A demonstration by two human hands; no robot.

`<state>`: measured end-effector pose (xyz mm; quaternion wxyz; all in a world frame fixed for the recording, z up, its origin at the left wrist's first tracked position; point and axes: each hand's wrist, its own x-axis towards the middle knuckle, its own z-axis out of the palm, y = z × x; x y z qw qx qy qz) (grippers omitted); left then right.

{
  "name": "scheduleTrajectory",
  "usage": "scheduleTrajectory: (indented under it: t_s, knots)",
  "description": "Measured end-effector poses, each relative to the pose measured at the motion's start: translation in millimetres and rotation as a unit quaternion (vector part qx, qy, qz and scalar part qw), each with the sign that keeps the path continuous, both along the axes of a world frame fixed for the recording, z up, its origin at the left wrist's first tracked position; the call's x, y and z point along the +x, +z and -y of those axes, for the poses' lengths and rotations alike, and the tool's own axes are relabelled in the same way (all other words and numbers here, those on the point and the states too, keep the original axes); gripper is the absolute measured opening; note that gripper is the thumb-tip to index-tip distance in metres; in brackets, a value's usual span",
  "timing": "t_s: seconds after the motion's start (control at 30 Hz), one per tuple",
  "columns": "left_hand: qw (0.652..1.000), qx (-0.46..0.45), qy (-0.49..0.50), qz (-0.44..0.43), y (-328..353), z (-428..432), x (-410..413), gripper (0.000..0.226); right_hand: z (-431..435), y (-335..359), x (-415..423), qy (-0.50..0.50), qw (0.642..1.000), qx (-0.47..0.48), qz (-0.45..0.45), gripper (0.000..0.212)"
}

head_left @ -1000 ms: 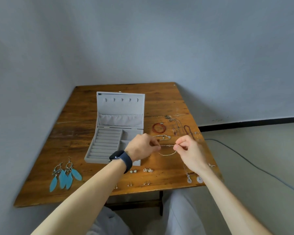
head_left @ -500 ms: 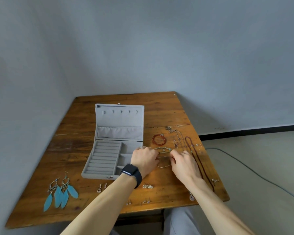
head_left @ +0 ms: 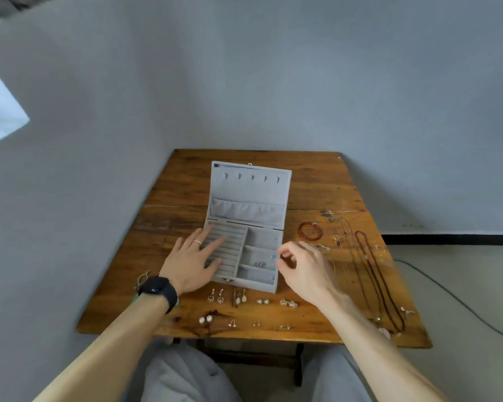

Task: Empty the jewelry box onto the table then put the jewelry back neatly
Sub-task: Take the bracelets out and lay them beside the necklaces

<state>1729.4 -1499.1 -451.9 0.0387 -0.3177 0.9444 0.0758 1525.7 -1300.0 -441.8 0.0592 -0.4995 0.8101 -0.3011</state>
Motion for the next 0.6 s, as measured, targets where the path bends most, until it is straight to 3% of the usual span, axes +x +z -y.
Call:
scheduleTrajectory:
  t_s: [0.13, 0.33, 0.6]
  knots:
    - [0.993, 0.097, 0.058, -0.018, -12, -6, -1, 0.051, 31, 2, 12, 0.037, 0.996, 0.07, -0.043, 0.021]
    - [0.986, 0.127, 0.101, -0.025, -12, -18, -11, 0.053, 60, 7, 3, 0.061, 0.978, 0.166, -0.108, 0.021]
    - [0.985, 0.115, 0.127, -0.026, -13, -23, -11, 0.053, 77, 14, 2, 0.091, 0.967, 0.213, -0.106, 0.01]
